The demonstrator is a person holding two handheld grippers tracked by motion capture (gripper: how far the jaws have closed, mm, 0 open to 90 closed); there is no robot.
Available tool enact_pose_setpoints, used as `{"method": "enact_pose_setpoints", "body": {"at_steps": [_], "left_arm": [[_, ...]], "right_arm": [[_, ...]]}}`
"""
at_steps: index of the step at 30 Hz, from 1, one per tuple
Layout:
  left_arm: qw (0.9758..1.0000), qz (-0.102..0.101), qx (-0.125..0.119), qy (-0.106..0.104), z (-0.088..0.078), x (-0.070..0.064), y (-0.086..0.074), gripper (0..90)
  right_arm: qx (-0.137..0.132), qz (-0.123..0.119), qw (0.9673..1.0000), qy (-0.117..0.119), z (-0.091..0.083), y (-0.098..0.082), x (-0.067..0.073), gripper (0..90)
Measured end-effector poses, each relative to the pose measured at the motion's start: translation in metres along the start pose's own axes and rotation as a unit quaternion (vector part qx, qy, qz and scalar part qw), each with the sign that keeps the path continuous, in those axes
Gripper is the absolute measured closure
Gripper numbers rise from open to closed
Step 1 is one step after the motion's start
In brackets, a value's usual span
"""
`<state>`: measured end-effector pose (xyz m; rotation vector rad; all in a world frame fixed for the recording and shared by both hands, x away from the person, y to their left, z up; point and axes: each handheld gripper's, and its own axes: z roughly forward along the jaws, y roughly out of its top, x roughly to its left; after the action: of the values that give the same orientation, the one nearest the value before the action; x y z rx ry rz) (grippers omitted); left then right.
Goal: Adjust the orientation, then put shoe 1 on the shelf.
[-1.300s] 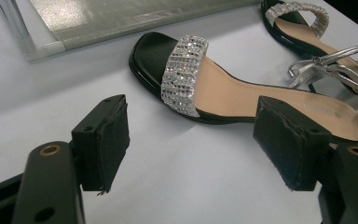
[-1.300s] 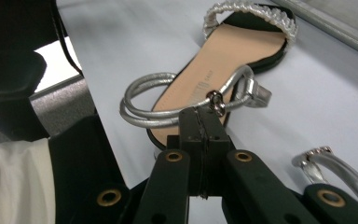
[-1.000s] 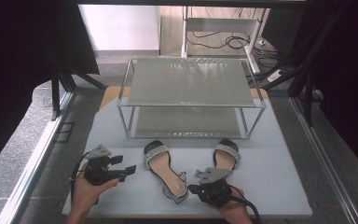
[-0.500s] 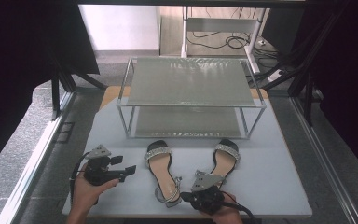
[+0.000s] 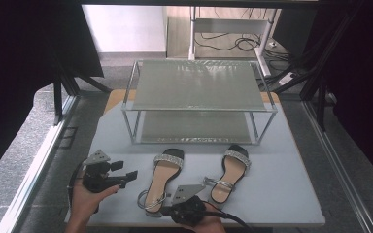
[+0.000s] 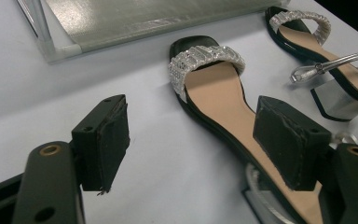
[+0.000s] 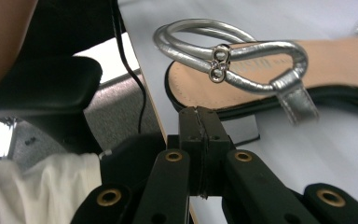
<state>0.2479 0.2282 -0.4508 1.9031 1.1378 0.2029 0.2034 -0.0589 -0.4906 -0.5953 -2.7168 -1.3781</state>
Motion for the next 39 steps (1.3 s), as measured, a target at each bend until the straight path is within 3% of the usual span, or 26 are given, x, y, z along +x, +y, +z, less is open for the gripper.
{"method": "enact_pose_setpoints", "body": {"at_steps": [7, 11, 13, 16, 19, 24, 29, 32, 36, 39], "left_arm": [[1.0, -0.003, -0.002, 0.002, -0.001, 0.003, 0.0, 27.2], [1.0, -0.003, -0.001, 0.001, -0.001, 0.002, 0.0, 27.2], [1.0, -0.003, 0.0, 0.001, -0.001, 0.002, 0.0, 27.2], [1.0, -0.001, 0.0, 0.001, 0.0, 0.001, 0.001, 27.2], [1.0, 0.005, 0.001, -0.007, -0.001, -0.004, 0.004, 27.2], [0.9999, 0.006, 0.005, -0.011, 0.001, -0.011, 0.01, 27.0], [0.9986, 0.019, 0.048, -0.013, 0.015, -0.022, 0.016, 25.6], [0.9974, 0.024, 0.062, -0.028, 0.02, -0.029, 0.022, 25.6], [0.9957, 0.032, 0.085, -0.014, 0.027, -0.035, 0.028, 25.4], [0.9941, 0.037, 0.101, -0.01, 0.032, -0.036, 0.029, 25.0]], "right_arm": [[-0.017, 0.004, 0.9997, 0.015, 0.028, 0.015, 0.001, 89.5], [-0.019, 0.004, 0.9997, 0.012, 0.03, 0.016, 0.002, 88.4], [-0.015, -0.004, 0.9999, -0.004, 0.026, 0.014, 0.002, 85.6], [-0.032, -0.001, 0.9994, -0.012, 0.007, 0.009, -0.001, 85.1], [-0.048, -0.001, 0.9978, -0.045, -0.023, 0.002, -0.007, 82.4], [-0.086, 0.02, 0.9909, -0.102, -0.081, -0.021, -0.023, 74.5], [-0.104, 0.036, 0.9782, -0.176, -0.133, -0.046, -0.04, 63.4], [-0.105, 0.048, 0.9719, -0.205, -0.153, -0.059, -0.051, 59.1], [-0.119, 0.077, 0.9648, -0.222, -0.17, -0.07, -0.065, 56.0], [-0.121, 0.084, 0.962, -0.23, -0.177, -0.075, -0.07, 54.0]]}}
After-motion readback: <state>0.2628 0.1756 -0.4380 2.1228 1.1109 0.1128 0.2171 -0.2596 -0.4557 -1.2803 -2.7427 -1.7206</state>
